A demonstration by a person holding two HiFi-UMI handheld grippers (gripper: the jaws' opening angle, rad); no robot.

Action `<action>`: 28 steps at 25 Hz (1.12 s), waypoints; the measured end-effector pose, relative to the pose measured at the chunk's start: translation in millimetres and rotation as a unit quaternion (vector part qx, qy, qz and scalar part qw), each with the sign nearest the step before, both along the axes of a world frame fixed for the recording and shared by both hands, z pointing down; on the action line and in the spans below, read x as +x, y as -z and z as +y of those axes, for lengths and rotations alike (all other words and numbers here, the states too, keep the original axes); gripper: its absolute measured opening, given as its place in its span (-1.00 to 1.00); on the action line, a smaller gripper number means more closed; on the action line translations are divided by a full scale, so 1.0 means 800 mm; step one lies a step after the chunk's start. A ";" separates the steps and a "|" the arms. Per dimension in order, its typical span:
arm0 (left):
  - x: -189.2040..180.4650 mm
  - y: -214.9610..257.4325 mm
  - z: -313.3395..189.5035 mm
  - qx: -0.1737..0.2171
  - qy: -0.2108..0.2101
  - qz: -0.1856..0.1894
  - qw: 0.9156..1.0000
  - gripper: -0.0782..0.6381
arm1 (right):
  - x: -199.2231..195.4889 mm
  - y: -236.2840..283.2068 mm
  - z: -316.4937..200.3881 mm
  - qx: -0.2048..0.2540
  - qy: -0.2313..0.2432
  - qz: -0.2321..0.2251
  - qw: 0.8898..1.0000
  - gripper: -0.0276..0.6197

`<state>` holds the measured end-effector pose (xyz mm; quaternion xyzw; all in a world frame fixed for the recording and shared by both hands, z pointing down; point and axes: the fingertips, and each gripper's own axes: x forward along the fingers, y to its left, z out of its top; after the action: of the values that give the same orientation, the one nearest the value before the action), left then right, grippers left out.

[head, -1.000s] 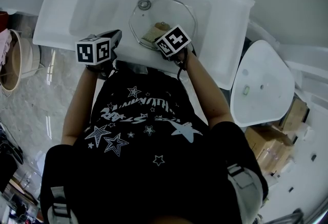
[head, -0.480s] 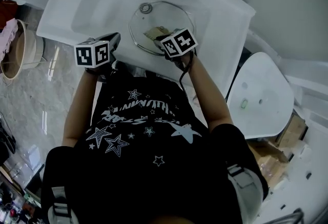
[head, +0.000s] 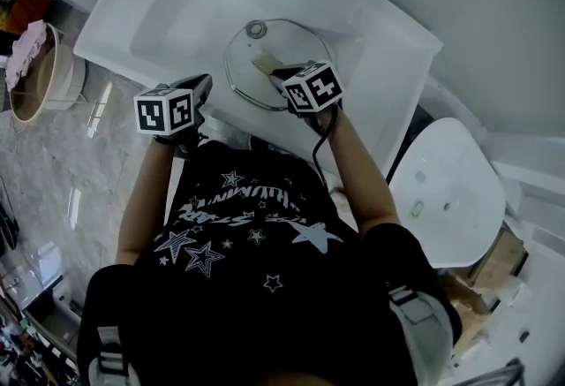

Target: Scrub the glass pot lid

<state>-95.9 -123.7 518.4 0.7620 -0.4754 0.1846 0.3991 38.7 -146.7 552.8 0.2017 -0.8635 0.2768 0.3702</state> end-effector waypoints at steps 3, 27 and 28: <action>-0.006 0.001 0.003 -0.001 0.005 0.008 1.000 -0.76 | -0.002 0.006 -0.005 0.008 -0.010 -0.004 1.000 -0.79; -0.006 0.051 0.144 0.043 0.003 0.040 0.998 -0.76 | 0.005 0.074 0.115 0.074 -0.068 -0.010 0.995 -0.79; -0.006 0.053 0.150 0.044 0.001 0.040 0.998 -0.76 | 0.007 0.076 0.121 0.076 -0.070 -0.010 0.995 -0.79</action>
<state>-100.5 -3.8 476.4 0.7852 -0.4675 0.1324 0.3838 43.9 -49.6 491.8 0.2866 -0.8694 0.2376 0.3249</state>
